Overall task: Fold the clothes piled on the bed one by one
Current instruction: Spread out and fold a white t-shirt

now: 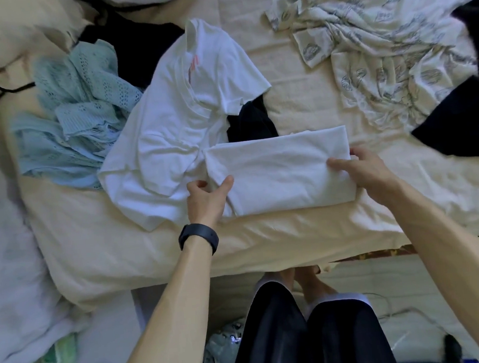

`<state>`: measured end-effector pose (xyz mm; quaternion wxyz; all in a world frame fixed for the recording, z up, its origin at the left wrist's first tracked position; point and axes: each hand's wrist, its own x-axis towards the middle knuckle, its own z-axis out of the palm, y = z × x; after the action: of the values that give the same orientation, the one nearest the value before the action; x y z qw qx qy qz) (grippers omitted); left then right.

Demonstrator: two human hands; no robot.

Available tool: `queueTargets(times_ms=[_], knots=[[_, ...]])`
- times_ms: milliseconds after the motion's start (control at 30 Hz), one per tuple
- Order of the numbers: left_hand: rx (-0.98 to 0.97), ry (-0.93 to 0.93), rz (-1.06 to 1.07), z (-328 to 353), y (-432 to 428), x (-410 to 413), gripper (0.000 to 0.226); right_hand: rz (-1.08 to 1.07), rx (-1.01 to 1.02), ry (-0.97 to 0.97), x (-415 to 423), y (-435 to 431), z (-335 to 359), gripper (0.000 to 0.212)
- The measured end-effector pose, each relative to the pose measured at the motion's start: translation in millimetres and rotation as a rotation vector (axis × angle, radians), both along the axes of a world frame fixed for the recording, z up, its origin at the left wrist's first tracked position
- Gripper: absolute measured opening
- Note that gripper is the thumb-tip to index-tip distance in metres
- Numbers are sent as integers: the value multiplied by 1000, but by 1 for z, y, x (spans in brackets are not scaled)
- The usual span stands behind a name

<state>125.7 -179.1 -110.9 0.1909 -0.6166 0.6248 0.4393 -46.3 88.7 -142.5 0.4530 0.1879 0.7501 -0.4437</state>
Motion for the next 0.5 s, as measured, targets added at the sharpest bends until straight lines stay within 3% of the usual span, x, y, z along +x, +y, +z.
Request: queueTargets(times_ms=[200, 333, 500], knots=[[-70, 49, -198, 9, 2, 0, 59, -80, -33, 50, -2, 31, 18, 22], [-178, 151, -312, 9, 39, -10, 52, -159, 85, 102, 14, 87, 24, 18], [-131, 292, -399, 6, 84, -42, 57, -261, 155, 132, 32, 120, 11, 37]])
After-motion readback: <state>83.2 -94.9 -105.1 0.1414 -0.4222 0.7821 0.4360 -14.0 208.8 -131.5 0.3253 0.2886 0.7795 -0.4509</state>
